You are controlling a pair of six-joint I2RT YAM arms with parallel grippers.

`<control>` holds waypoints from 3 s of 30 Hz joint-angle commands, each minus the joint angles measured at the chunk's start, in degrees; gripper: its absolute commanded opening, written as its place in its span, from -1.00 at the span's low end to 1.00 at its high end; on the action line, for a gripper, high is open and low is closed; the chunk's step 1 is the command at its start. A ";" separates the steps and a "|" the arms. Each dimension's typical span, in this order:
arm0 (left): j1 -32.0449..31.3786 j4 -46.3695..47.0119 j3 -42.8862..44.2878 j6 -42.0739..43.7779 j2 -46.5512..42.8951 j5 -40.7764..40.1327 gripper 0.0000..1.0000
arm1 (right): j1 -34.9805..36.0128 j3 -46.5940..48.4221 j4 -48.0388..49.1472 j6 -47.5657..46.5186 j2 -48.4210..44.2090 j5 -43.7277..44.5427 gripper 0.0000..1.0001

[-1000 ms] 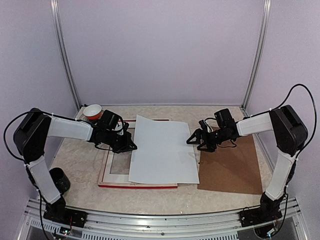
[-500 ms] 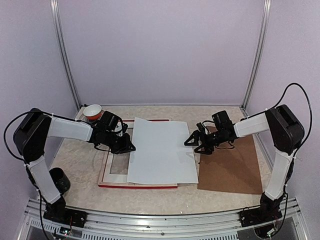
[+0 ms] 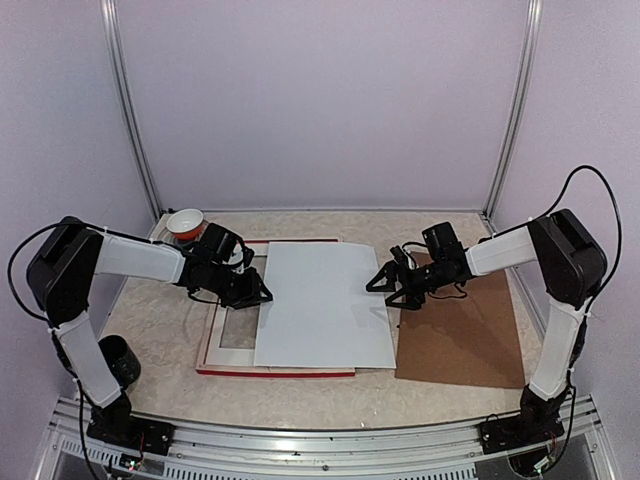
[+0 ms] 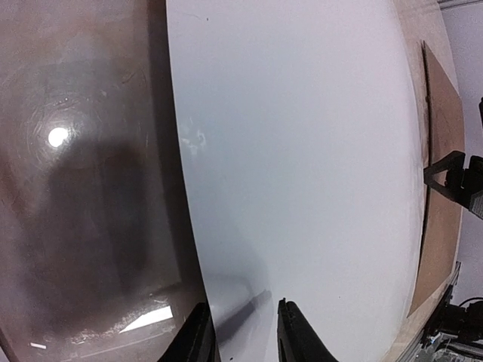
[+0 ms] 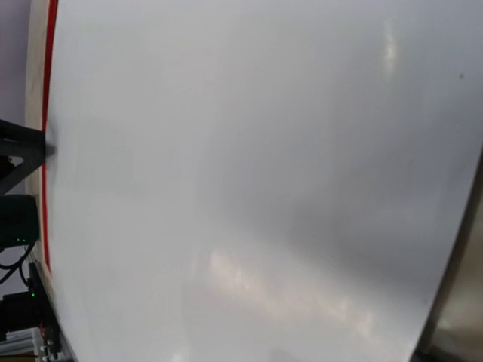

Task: Put the photo into the frame
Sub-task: Position the photo on the mat board.

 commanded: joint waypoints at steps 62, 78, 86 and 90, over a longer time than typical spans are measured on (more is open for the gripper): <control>4.18 -2.30 -1.00 -2.84 -9.56 -8.50 0.37 | 0.62 2.99 3.81 1.69 1.52 -2.73 0.89; 10.47 0.33 -8.23 -4.34 -11.68 -9.34 0.39 | 2.37 5.43 1.45 1.05 2.11 -1.44 0.89; 11.17 1.99 -10.28 -5.57 -11.06 -9.91 0.39 | 2.46 6.12 -1.82 -0.75 2.51 0.93 0.89; 11.17 3.62 -11.22 -6.75 -10.45 -8.89 0.39 | 2.46 6.92 -3.88 -1.79 2.79 3.28 0.90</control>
